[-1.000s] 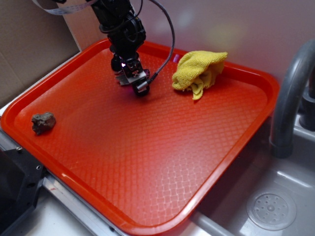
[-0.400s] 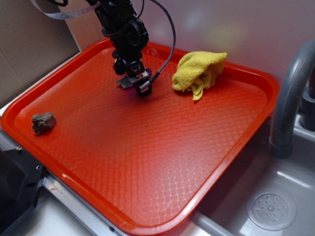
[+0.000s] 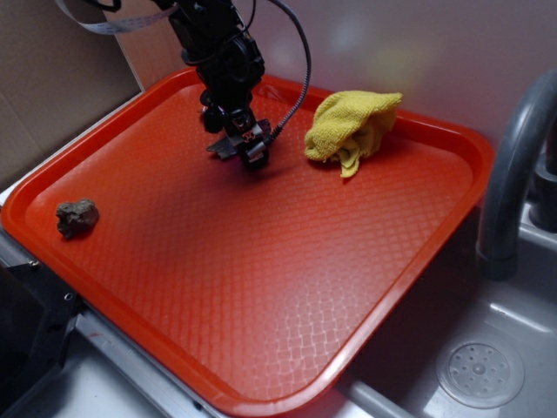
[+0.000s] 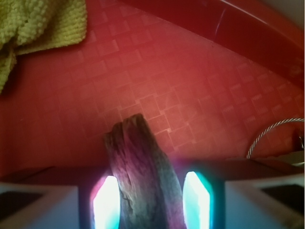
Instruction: Grab the wood chip.
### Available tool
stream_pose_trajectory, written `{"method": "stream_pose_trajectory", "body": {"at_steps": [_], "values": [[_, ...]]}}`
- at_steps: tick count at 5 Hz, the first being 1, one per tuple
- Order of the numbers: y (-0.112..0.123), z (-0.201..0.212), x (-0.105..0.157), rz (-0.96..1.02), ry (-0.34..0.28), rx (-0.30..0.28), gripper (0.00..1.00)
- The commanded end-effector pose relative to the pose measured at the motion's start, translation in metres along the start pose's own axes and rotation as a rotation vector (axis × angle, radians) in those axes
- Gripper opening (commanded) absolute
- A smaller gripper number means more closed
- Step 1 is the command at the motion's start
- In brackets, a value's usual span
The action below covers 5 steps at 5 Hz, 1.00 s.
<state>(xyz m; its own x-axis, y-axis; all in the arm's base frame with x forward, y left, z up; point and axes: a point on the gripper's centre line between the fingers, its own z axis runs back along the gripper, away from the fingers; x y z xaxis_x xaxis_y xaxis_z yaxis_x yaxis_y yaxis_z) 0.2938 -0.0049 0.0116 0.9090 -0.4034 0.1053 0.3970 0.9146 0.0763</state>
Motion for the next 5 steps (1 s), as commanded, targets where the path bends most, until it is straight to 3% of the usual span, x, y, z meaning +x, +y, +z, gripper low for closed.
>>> {"method": "stream_pose_trajectory", "body": {"at_steps": [1, 3, 4, 5], "values": [[-0.013, -0.002, -0.003, -0.009, 0.030, -0.021, 0.00], [-0.015, 0.017, -0.009, 0.071, 0.028, -0.016, 0.00], [-0.034, 0.067, -0.019, 0.137, -0.011, -0.049, 0.00], [-0.045, 0.105, -0.023, 0.186, -0.014, -0.112, 0.00]]}}
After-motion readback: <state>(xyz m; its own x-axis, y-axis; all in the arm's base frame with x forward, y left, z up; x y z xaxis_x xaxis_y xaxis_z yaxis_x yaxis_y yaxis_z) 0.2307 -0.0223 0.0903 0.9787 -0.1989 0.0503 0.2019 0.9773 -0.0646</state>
